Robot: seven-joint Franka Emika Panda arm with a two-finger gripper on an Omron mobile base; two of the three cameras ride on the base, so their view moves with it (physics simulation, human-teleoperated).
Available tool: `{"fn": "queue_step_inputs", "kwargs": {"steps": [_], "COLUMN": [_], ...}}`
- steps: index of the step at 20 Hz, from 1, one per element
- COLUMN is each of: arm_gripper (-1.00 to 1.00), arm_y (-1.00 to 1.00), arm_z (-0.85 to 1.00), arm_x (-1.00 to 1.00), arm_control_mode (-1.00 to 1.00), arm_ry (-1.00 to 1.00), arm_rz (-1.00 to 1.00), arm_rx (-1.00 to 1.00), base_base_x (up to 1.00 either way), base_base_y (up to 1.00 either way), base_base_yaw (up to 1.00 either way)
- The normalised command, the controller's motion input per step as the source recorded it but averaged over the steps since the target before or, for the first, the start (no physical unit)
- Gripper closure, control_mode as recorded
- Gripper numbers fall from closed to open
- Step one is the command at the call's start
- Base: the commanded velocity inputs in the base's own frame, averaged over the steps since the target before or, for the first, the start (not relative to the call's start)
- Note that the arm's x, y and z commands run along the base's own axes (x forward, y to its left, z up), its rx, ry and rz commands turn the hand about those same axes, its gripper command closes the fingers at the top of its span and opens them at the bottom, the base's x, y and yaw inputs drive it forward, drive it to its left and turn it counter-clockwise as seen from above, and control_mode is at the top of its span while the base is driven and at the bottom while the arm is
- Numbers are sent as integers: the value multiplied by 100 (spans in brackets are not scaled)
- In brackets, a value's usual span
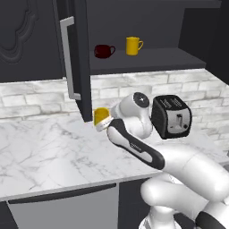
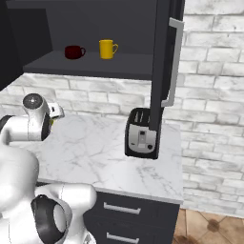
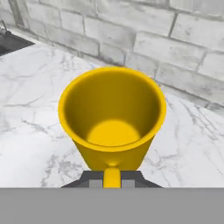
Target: Pick the mug on the counter and place it in the cabinet with the handle facing the right, like the mugs already inside.
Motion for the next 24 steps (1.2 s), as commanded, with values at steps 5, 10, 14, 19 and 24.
{"fn": "queue_step_inputs", "kwargs": {"steps": [5, 10, 14, 19, 24], "arm_gripper": [100, 100, 100, 100, 100], "arm_y": [-52, -40, -7, 0, 0], "arm_z": [94, 69, 35, 16, 11], "arm_x": [-65, -53, -24, -45, -22], "arm_control_mode": [-100, -100, -100, -100, -100], "arm_ry": [-12, -3, 2, -5, -8], "arm_rz": [16, 24, 32, 14, -3], "arm_rx": [-9, -4, 0, 0, 1], "base_base_x": [0, 0, 0, 0, 0], "base_base_y": [0, 0, 0, 0, 0], "base_base_yaw": [0, 0, 0, 0, 0]}}
